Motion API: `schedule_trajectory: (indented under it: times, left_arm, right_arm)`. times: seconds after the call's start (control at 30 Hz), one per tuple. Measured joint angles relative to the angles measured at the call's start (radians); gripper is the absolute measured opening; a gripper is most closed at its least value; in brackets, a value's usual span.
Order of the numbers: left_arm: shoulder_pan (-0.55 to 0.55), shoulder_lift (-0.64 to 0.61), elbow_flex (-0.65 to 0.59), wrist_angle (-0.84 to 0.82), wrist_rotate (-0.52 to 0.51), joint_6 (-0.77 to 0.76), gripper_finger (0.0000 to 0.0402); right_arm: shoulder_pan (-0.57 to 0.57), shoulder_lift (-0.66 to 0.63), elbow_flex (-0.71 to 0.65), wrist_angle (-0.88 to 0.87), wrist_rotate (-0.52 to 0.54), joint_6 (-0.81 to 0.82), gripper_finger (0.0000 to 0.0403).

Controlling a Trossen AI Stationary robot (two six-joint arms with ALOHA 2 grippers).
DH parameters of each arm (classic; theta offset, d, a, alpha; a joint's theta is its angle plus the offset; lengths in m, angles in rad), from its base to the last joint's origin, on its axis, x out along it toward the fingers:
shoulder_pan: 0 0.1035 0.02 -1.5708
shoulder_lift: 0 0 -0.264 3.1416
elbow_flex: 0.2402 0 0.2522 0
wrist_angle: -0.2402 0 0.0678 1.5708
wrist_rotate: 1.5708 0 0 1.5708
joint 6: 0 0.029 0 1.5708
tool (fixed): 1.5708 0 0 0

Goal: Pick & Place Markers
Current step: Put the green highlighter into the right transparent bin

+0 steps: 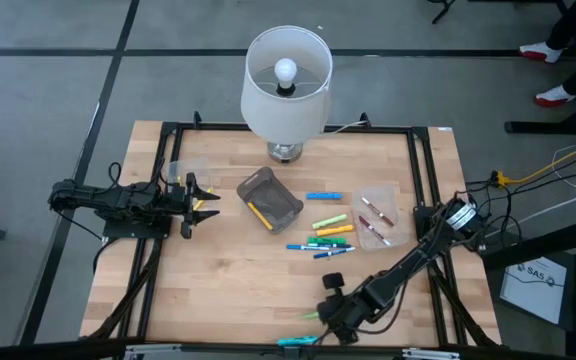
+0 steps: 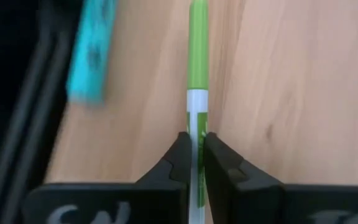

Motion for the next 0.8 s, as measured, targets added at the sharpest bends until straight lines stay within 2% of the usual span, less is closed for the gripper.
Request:
schedule_trajectory:
  times: [0.1, 0.23, 0.4, 0.6, 0.8]
  left_arm:
    - [0.000, 0.000, 0.000, 0.000, 0.000, 0.000, 0.0196]
    - [0.000, 0.000, 0.000, 0.000, 0.000, 0.000, 0.0196]
    - [0.000, 0.000, 0.000, 0.000, 0.000, 0.000, 0.0196]
    - [0.000, 0.000, 0.000, 0.000, 0.000, 0.000, 0.0196]
    - [0.000, 0.000, 0.000, 0.000, 0.000, 0.000, 0.0196]
  right_arm:
    - [-0.011, -0.002, 0.000, 0.071, 0.039, -0.020, 0.0024]
    - [-0.015, -0.003, 0.000, 0.072, 0.114, -0.026, 0.0003]
    - [-0.016, -0.005, 0.000, 0.063, 0.195, -0.017, 0.0001]
    - [-0.016, -0.021, 0.000, 0.053, 0.188, 0.005, 0.0002]
    - [-0.030, -0.083, 0.002, 0.120, 0.187, -0.022, 0.0005]
